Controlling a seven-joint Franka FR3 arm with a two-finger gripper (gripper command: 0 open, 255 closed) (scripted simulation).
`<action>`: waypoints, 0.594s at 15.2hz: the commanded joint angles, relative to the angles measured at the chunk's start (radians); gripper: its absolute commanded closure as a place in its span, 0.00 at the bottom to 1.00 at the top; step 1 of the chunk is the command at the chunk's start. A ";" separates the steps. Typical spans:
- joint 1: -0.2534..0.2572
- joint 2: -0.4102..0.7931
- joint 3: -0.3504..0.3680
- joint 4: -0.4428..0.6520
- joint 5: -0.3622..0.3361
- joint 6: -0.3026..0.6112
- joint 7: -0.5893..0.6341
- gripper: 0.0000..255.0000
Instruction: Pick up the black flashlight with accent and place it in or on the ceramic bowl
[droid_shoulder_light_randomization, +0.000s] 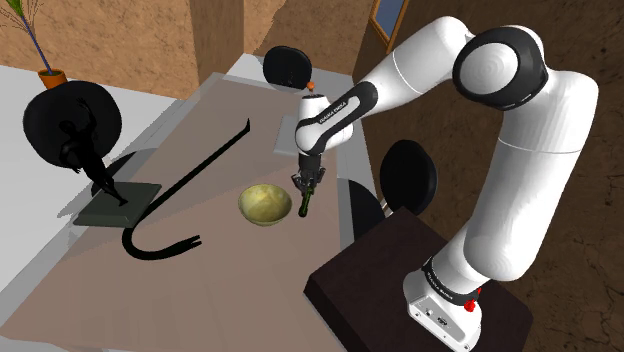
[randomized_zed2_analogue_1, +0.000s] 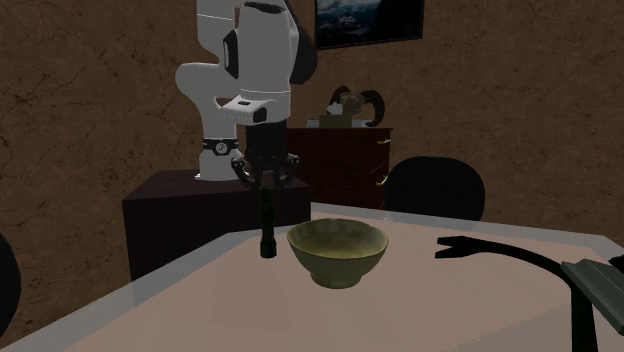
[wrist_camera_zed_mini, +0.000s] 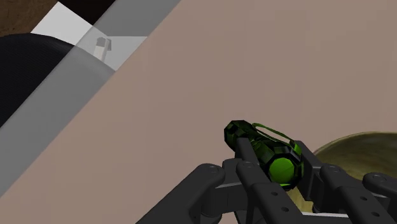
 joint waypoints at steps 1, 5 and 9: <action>0.000 -0.025 0.001 -0.002 0.001 -0.023 0.002 1.00; -0.001 -0.070 0.002 -0.001 0.002 -0.069 0.003 1.00; -0.002 -0.113 0.002 0.003 0.003 -0.116 0.004 1.00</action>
